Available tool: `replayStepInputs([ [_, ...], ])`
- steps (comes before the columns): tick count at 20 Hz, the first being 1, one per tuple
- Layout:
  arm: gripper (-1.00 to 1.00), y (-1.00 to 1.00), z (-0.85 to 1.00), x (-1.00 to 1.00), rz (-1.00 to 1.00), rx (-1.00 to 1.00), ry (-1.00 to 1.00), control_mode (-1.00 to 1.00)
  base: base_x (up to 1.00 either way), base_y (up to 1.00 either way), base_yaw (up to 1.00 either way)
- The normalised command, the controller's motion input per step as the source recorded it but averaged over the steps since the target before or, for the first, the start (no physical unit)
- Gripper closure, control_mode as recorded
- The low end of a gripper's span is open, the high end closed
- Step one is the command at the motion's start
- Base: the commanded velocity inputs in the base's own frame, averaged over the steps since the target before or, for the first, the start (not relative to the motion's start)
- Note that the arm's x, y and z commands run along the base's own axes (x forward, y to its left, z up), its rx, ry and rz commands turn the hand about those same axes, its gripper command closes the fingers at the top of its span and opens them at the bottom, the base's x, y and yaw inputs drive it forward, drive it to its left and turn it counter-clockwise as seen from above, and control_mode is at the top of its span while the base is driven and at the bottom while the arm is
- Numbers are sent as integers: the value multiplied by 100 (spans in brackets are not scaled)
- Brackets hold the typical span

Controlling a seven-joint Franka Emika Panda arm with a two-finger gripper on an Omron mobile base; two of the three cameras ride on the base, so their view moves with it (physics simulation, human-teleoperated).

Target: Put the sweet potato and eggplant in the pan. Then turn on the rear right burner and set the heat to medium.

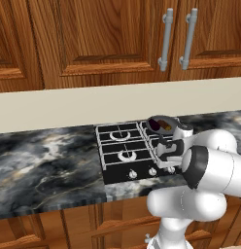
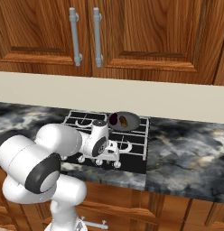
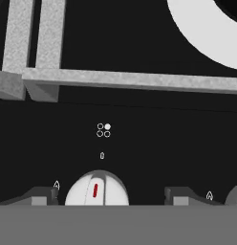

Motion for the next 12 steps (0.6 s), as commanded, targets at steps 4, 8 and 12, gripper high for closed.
replayStepInputs([
  [4, -100, 0, 0, 0, 0, 0, 3, -100, 0, 0, 0],
  [8, 100, 0, 0, 0, 0, 0, 0, -100, 0, 0, 0],
  [12, 100, 0, 0, 0, 0, 0, 0, -100, 0, 0, 0],
])
